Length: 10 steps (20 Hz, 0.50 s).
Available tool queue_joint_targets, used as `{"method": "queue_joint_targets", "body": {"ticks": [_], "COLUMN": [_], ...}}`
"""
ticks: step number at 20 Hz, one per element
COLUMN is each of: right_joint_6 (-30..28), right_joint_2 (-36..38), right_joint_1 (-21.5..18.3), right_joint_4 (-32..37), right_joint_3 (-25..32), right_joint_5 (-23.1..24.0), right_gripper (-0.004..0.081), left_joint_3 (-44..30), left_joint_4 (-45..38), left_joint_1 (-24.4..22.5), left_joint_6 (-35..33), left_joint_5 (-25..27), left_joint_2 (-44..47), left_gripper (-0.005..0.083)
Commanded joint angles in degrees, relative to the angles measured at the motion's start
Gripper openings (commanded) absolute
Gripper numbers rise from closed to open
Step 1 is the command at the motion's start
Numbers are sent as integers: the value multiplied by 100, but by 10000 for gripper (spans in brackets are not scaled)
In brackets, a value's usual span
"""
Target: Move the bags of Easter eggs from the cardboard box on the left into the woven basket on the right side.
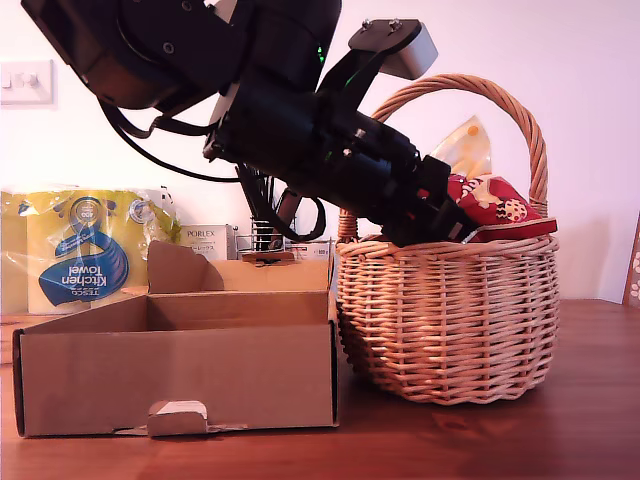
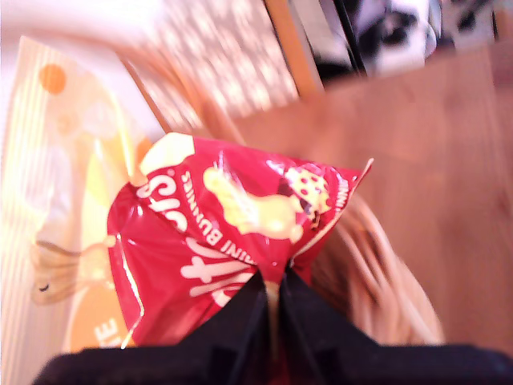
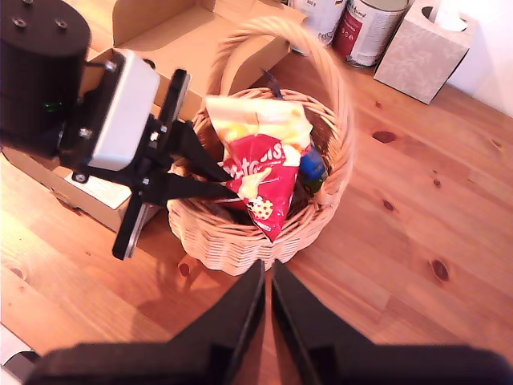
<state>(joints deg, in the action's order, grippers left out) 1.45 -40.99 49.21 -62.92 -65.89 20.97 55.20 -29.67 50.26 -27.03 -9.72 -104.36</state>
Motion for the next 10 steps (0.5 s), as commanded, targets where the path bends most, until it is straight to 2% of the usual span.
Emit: {"method": "queue_joint_targets", "body": {"ticks": [1, 7, 8, 10], "right_joint_6": [0, 4, 7, 9], "right_joint_2": [39, 39, 39, 39], "right_joint_1": [17, 20, 20, 20], "right_joint_4": [24, 44, 46, 44], "right_joint_3": [138, 140, 140, 140], "right_joint_5": [-2, -37, -118, -142], "right_gripper": [-13, -13, -13, -13], "left_joint_3": [-37, -4, 17, 101], "left_joint_4": [245, 431, 431, 448], "left_joint_1": [-20, -81, -81, -81], "left_joint_6": [109, 367, 367, 367], "left_joint_5": [33, 258, 291, 531], "left_joint_2": [-208, -208, -205, -205], "left_gripper": [-24, -20, 30, 193]}}
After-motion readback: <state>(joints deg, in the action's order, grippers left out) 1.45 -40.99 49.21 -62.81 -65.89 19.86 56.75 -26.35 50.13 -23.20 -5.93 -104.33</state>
